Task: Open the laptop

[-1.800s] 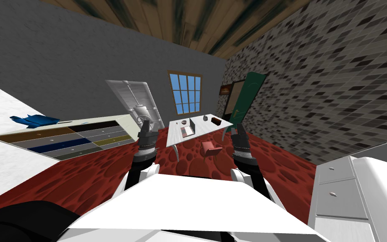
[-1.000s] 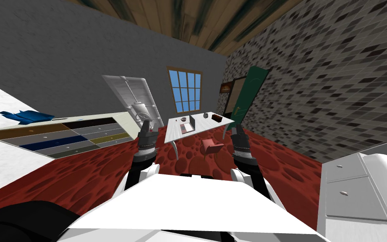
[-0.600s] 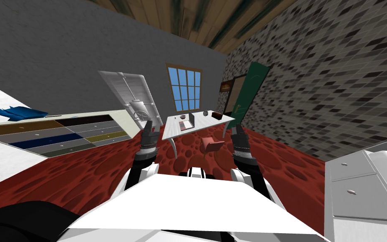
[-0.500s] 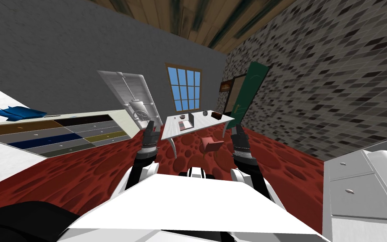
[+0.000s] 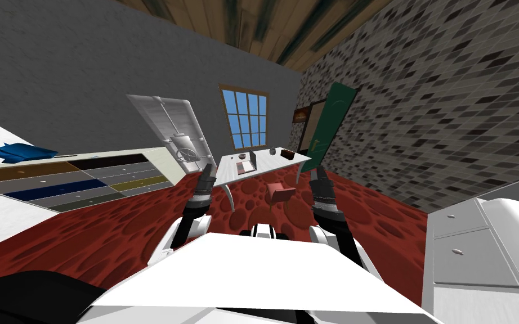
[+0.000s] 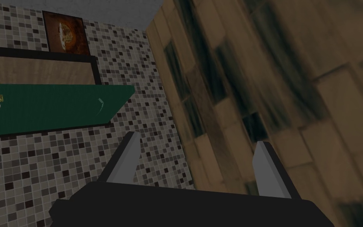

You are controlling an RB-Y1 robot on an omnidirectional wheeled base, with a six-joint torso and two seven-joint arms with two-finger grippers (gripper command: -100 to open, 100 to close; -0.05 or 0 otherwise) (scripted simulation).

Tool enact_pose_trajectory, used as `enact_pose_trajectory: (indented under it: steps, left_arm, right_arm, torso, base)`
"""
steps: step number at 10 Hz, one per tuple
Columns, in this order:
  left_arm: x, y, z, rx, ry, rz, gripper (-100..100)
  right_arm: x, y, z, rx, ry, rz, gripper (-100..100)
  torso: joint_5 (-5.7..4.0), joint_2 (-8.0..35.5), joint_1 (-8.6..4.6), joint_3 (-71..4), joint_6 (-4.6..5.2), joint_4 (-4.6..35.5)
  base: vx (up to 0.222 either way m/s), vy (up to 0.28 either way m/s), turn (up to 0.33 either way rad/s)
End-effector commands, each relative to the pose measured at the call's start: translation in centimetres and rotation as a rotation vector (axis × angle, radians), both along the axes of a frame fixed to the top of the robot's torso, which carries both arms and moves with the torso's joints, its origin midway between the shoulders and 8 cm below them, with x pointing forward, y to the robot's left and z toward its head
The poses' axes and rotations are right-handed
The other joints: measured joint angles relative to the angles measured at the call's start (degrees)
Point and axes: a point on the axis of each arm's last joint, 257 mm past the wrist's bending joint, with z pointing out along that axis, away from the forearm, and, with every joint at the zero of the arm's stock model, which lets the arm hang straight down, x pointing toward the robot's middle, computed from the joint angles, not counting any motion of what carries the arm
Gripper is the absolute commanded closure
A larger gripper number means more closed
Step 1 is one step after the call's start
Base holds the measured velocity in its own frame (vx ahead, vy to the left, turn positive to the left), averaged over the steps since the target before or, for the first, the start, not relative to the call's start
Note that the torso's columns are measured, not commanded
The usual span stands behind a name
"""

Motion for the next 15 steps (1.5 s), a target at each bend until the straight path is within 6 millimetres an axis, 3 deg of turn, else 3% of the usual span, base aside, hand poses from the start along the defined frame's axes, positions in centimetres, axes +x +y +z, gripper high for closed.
enact_pose_trajectory:
  steps: [1, 5, 7, 12, 15]
  left_arm:
    - [1.9, 1.6, -1.5, 0.024, 0.044, 0.032, -100]
    - [3.9, 3.9, -3.2, 0.05, 0.095, 0.08, -100]
    - [5.6, 6.4, -3.8, 0.075, 0.126, 0.131, -100]
    - [7.8, 9.9, -6.2, 0.082, 0.197, 0.2, -100]
    - [9.4, 13.1, -6.9, 0.089, 0.232, 0.265, -100]
  right_arm:
    - [0.0, 0.0, 0.0, 0.0, 0.0, 0.0, 0]
    - [0.0, 0.0, 0.0, 0.0, 0.0, 0.0, 0]
    - [0.0, 0.0, 0.0, 0.0, 0.0, 0.0, 0]
    - [0.0, 0.0, 0.0, 0.0, 0.0, 0.0, 0]
    - [0.0, 0.0, 0.0, 0.0, 0.0, 0.0, 0]
  torso:
    - [-0.01, 0.0, 0.03, 0.0, 0.0, 0.0]
    - [0.02, -0.1, 0.09, 0.0, 0.0, 0.0]
    - [0.02, 0.0, 0.06, 0.0, 0.0, 0.0]
    - [0.03, -0.1, 0.12, -0.1, 0.0, 0.0]
    - [0.0, 0.0, 0.03, 0.0, 0.0, 0.0]
  base:
    - [-0.008, -0.098, -0.01]
    - [-0.004, -0.105, -0.01]
    - [-0.016, -0.116, -0.017]
    - [-0.005, -0.101, -0.01]
    - [0.005, -0.095, -0.017]
